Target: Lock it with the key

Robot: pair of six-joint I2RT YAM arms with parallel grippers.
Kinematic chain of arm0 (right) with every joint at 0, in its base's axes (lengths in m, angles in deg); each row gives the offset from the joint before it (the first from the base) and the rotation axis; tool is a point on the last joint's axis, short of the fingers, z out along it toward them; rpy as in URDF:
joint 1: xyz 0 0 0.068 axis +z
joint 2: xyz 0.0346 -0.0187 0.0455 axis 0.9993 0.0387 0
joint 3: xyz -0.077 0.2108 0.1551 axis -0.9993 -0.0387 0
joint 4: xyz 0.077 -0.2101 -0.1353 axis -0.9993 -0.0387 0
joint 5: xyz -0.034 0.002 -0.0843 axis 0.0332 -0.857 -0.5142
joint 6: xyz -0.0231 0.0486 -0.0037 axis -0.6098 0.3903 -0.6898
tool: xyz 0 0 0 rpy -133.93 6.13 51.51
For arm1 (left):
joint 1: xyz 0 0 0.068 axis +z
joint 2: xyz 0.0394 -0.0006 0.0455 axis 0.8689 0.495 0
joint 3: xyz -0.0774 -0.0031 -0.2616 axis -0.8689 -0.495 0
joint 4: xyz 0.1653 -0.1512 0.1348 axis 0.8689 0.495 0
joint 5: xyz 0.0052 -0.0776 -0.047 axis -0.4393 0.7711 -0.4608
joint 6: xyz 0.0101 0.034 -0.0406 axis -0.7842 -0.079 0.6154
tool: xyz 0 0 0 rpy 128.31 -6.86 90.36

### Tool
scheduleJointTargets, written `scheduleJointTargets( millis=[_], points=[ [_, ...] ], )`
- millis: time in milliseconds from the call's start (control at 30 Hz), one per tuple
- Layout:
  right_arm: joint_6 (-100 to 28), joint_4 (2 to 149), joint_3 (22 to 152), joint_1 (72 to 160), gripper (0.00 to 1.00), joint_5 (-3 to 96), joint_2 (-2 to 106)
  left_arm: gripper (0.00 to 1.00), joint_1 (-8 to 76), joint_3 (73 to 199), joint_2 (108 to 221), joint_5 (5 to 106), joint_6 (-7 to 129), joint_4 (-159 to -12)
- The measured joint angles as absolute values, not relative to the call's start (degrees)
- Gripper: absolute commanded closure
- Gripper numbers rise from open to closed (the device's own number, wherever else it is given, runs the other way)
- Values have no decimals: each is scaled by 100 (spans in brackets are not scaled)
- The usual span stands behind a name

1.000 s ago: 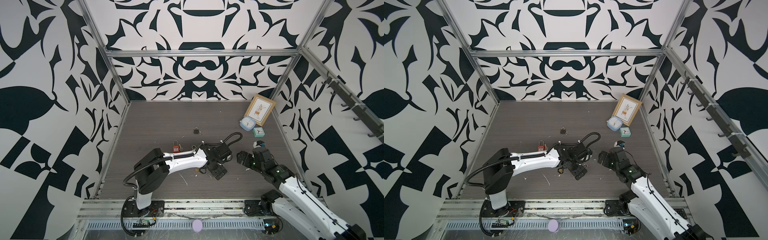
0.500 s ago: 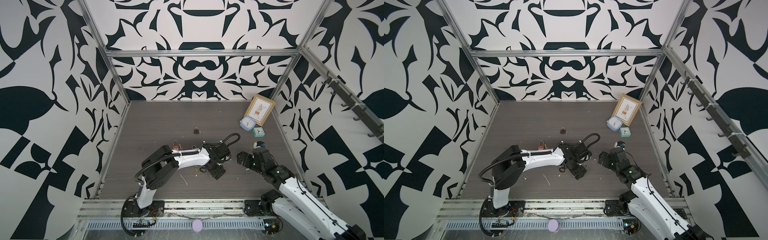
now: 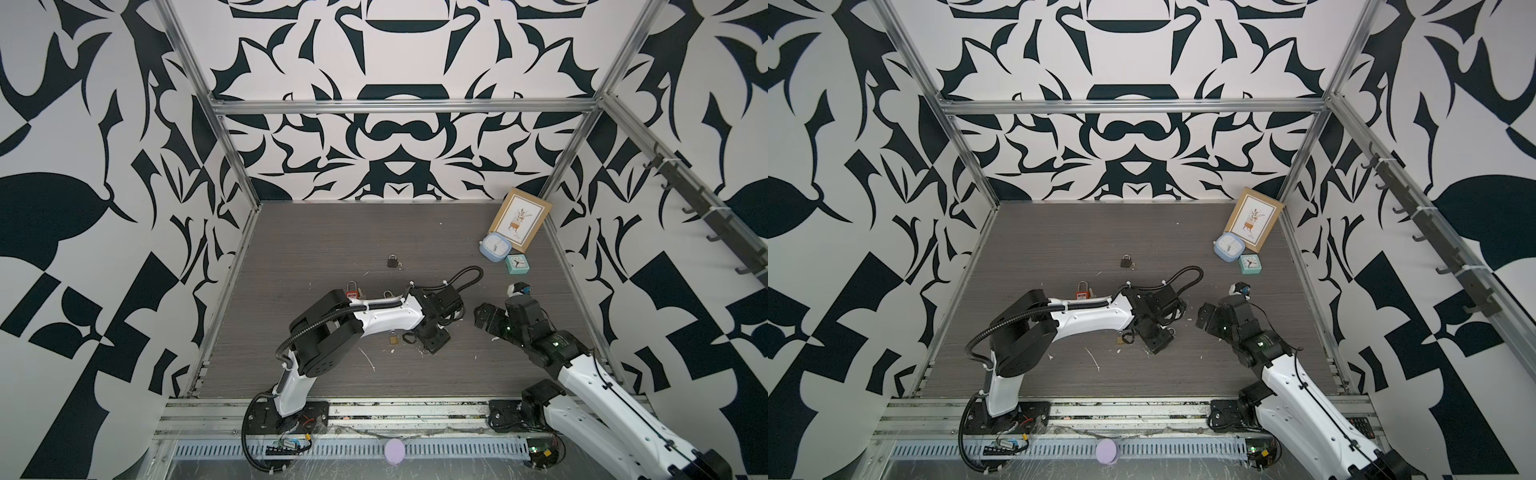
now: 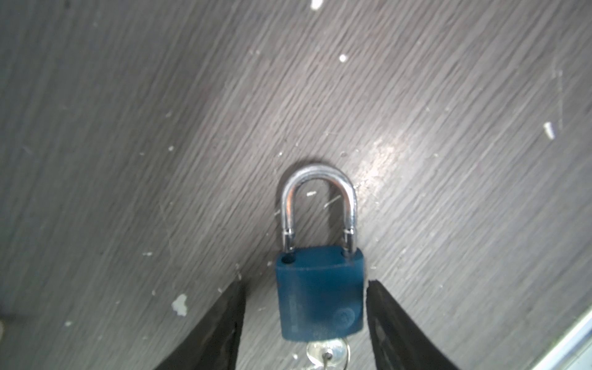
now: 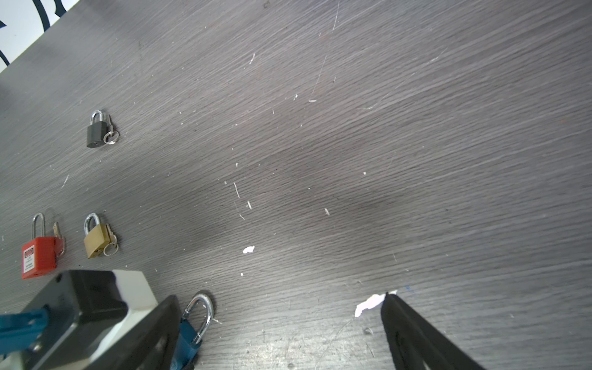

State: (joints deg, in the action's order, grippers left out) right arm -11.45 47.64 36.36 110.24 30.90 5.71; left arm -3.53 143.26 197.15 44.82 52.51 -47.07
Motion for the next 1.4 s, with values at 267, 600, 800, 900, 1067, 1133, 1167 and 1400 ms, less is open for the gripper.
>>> scheduleJointTargets(
  millis=[267, 600, 800, 900, 1067, 1133, 1167, 1400],
  points=[
    [-1147, 4768, 3636, 11024, 1, 3042, 571, 83, -429, 14334, 19728, 4502, 5222, -4703],
    [-1169, 4766, 3761, 10985, 0, 3230, 621, 100, -259, 13357, 18998, 4751, 4822, -5459],
    [-1241, 4781, 4268, 10841, 0, 3933, 816, 100, 196, 12472, 17842, 5173, 3893, -6399],
    [-1368, 4849, 4399, 10747, 0, 4589, 927, 100, 390, 12112, 17455, 5374, 3539, -6976],
    [-1481, 5212, 4357, 10690, 4, 6095, 1170, 100, 574, 11653, 17049, 5645, 3089, -7665],
    [-1486, 5459, 4305, 10690, 6, 6705, 1314, 100, 592, 11615, 16964, 5765, 2932, -7793],
    [-1490, 5625, 4268, 10690, 8, 7024, 1406, 100, 596, 11615, 16931, 5831, 2855, -7852],
    [-1516, 6314, 4148, 10690, 28, 8287, 1902, 100, 600, 11618, 16826, 6185, 2538, -7953]
  ],
)
